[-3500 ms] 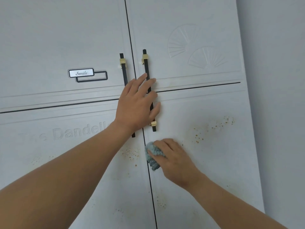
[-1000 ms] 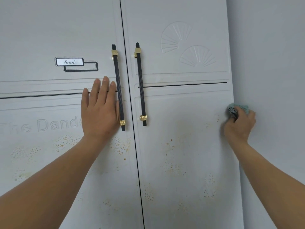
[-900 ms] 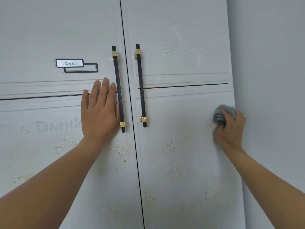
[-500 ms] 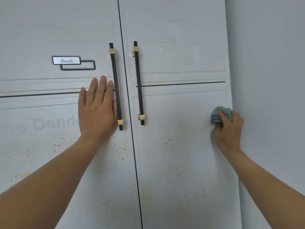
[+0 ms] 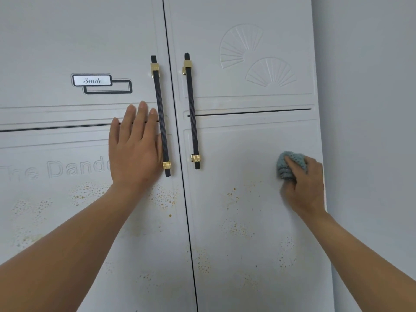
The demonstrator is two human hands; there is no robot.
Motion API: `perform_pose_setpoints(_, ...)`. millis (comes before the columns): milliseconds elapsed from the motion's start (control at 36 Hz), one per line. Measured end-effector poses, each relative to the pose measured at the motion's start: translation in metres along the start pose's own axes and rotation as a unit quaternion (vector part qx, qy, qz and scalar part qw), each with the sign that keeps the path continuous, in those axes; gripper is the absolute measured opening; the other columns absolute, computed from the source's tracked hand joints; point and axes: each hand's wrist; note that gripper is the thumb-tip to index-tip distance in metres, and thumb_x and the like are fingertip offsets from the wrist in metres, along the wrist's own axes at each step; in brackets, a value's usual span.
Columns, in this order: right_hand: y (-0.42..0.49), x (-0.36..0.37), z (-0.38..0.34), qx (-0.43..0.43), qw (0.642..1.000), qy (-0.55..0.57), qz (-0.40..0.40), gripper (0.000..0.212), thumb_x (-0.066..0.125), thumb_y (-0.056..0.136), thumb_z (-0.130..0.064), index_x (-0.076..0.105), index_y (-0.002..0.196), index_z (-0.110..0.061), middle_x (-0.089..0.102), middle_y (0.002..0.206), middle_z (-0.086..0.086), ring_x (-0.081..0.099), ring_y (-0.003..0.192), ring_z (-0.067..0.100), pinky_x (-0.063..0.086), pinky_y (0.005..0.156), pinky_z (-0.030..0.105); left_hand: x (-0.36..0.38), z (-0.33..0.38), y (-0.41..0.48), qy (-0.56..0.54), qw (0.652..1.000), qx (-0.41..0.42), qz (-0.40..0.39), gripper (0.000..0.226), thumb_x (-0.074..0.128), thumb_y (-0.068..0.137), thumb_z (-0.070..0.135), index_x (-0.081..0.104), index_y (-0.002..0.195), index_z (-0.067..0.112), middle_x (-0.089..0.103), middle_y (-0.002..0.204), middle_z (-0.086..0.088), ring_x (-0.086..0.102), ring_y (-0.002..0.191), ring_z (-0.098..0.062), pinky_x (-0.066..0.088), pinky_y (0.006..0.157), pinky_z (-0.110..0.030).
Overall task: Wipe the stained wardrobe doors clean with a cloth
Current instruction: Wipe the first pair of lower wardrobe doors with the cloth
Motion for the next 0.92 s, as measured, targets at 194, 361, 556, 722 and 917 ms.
perform_pose_setpoints(194, -0.003, -0.002, -0.011, 0.042, 0.999, 0.011, -0.003, 0.051, 0.052, 0.081, 0.003, 0.064, 0.130, -0.004, 0.052, 0.126, 0.024, 0.044, 0.113, 0.039, 0.035, 0.092, 0.034, -0.001, 0.001, 0.000, 0.002, 1.000, 0.001, 0.007, 0.055, 0.027, 0.109, 0.029, 0.033, 0.161, 0.011, 0.028, 0.170, -0.010, 0.020, 0.159, -0.033, 0.013, 0.129, -0.054)
perform_pose_setpoints(361, -0.003, -0.005, -0.008, 0.022, 1.000, 0.004, -0.010, 0.050, 0.052, 0.080, 0.002, 0.065, 0.128, -0.003, 0.053, 0.124, 0.025, 0.047, 0.109, 0.043, 0.045, 0.090, 0.042, -0.002, 0.001, -0.001, 0.002, 1.000, 0.004, 0.010, 0.055, 0.026, 0.110, 0.030, 0.034, 0.161, 0.011, 0.029, 0.170, -0.012, 0.021, 0.158, -0.034, 0.014, 0.128, -0.054)
perform_pose_setpoints(556, 0.034, -0.020, 0.028, 0.146, 0.988, -0.006, 0.046, 0.048, 0.052, 0.084, -0.003, 0.063, 0.130, -0.005, 0.051, 0.127, 0.028, 0.045, 0.115, 0.043, 0.038, 0.101, 0.042, -0.002, 0.001, 0.000, 0.002, 1.000, 0.004, 0.010, 0.055, 0.028, 0.109, 0.029, 0.034, 0.161, 0.011, 0.029, 0.170, -0.012, 0.021, 0.158, -0.034, 0.014, 0.128, -0.055)
perform_pose_setpoints(722, 0.015, -0.010, 0.017, 0.155, 0.988, -0.021, 0.000, 0.045, 0.050, 0.094, -0.012, 0.056, 0.137, -0.003, 0.044, 0.134, 0.025, 0.038, 0.119, 0.043, 0.033, 0.106, 0.047, -0.002, 0.001, 0.000, 0.001, 1.000, 0.003, 0.009, 0.055, 0.028, 0.109, 0.029, 0.035, 0.160, 0.011, 0.029, 0.170, -0.011, 0.021, 0.158, -0.034, 0.014, 0.128, -0.055)
perform_pose_setpoints(917, 0.003, -0.004, -0.001, 0.128, 0.991, 0.019, 0.012, 0.041, 0.045, 0.101, -0.027, 0.059, 0.135, -0.008, 0.047, 0.133, 0.019, 0.041, 0.120, 0.039, 0.037, 0.104, 0.042, -0.003, 0.001, 0.000, 0.004, 1.000, 0.003, 0.009, 0.055, 0.028, 0.109, 0.030, 0.036, 0.160, 0.011, 0.030, 0.169, -0.011, 0.022, 0.158, -0.034, 0.014, 0.128, -0.055)
Point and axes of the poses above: each hand's wrist, its own y-axis towards the middle knuckle, its own x-axis out of the palm, z = x × y
